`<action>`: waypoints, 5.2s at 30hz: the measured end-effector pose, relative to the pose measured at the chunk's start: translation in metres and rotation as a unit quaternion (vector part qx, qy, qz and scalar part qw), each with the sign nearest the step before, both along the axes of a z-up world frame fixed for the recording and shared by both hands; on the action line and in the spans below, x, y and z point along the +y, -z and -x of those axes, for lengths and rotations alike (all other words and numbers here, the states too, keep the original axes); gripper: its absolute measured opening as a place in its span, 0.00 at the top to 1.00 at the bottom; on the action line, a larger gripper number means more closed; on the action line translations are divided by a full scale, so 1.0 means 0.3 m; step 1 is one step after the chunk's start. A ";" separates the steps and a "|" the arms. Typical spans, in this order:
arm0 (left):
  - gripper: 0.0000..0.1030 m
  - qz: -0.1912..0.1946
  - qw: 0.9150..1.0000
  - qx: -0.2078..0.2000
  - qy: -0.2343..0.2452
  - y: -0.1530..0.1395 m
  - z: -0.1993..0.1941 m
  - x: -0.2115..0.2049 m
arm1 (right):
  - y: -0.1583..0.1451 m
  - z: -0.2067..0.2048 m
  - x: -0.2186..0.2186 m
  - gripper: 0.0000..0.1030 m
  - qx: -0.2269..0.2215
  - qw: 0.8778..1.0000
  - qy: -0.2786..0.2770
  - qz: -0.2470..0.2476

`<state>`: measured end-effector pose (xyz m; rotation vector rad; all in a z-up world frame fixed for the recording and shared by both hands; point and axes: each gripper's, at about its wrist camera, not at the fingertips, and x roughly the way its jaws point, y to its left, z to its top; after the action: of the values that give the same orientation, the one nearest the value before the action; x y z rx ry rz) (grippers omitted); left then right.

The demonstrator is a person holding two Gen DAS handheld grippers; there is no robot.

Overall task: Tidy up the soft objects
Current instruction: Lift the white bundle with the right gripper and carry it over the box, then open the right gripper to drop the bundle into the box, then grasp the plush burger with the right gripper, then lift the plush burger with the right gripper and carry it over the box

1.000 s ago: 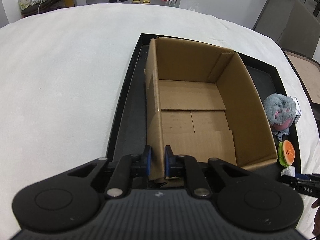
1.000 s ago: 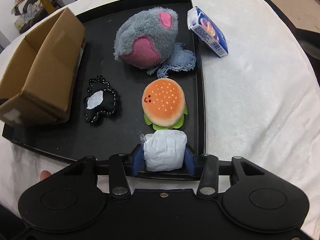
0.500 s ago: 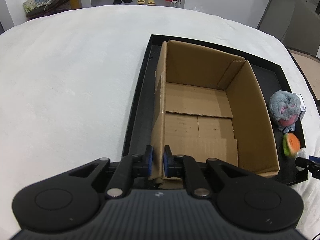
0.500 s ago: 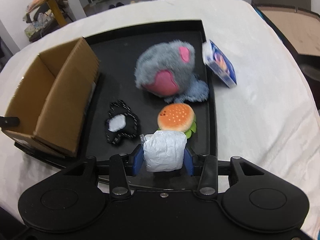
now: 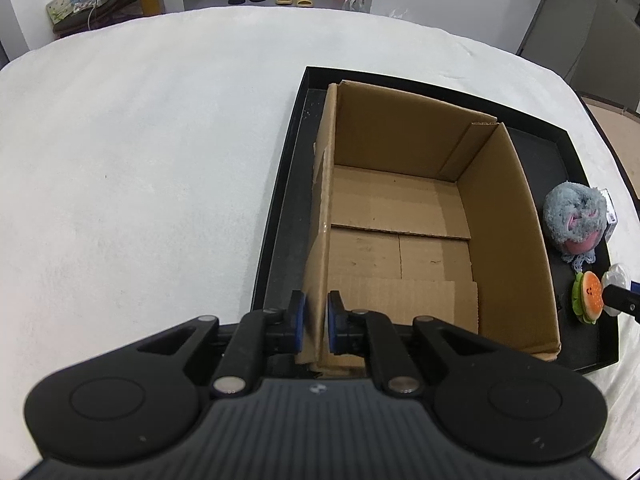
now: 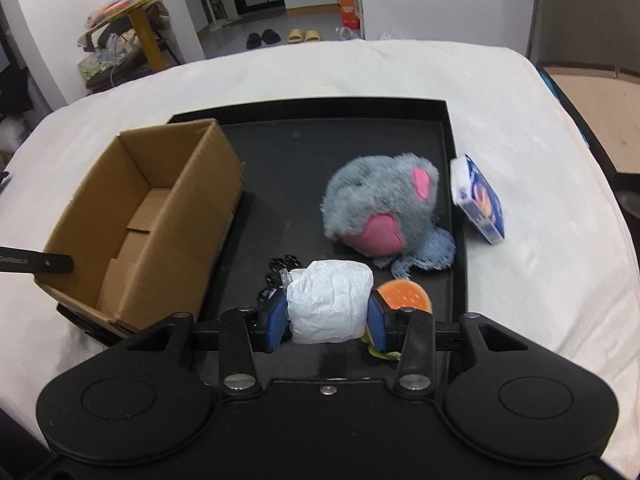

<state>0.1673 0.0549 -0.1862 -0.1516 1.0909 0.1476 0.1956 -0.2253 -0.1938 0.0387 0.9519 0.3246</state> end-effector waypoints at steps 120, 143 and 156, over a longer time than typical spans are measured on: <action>0.21 -0.054 0.998 0.004 -0.015 0.028 -0.098 -0.161 | 0.150 -0.052 -0.140 0.32 0.017 0.999 0.030 -0.019; 0.21 -0.059 0.998 0.001 -0.009 0.016 -0.079 -0.175 | 0.152 -0.031 -0.127 0.63 -0.004 1.000 0.028 -0.009; 0.21 -0.053 0.999 0.001 -0.007 0.020 -0.067 -0.158 | 0.071 -0.034 -0.087 0.63 -0.034 0.999 0.020 -0.016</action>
<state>0.1874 0.0075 -0.1921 -0.0646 1.0810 0.2177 0.2057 -0.2515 -0.2152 0.0752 0.8780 0.3024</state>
